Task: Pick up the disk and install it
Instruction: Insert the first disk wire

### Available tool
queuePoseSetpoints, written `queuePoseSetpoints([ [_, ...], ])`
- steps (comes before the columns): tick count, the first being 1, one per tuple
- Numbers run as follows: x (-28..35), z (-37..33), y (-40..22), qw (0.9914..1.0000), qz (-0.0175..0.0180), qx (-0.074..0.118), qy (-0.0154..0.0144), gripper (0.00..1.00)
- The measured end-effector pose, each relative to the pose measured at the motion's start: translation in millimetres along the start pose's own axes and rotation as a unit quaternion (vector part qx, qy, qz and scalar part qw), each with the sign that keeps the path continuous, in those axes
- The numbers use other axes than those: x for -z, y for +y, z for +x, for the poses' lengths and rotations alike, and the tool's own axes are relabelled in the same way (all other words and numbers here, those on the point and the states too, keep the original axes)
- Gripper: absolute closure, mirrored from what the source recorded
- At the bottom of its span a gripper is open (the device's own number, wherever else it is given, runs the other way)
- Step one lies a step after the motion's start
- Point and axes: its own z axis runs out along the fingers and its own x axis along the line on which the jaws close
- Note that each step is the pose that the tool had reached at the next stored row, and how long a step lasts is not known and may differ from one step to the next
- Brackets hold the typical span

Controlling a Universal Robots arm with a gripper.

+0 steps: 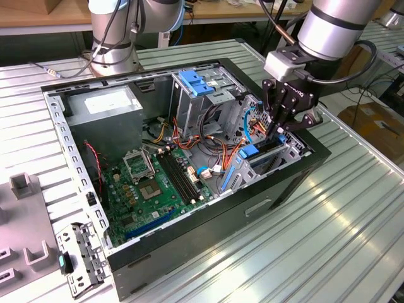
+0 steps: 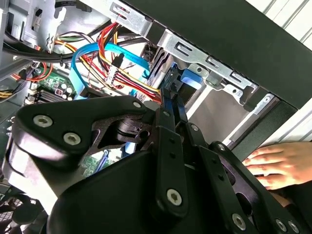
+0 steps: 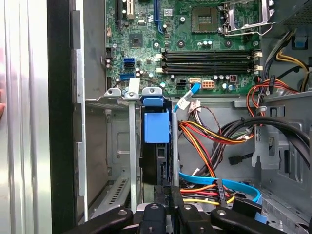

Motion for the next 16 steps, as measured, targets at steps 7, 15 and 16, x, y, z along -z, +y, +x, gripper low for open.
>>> queuePoseSetpoints([
  [7,-5.6,-0.1,-0.1,1.0,-0.0001,-0.001,0.0001,0.84],
  [15,-8.1,-0.1,0.1,1.0,0.0,-0.001,0.0,0.84],
  [16,-8.9,-0.5,0.7,1.0,0.0008,-0.002,-0.0011,0.84],
])
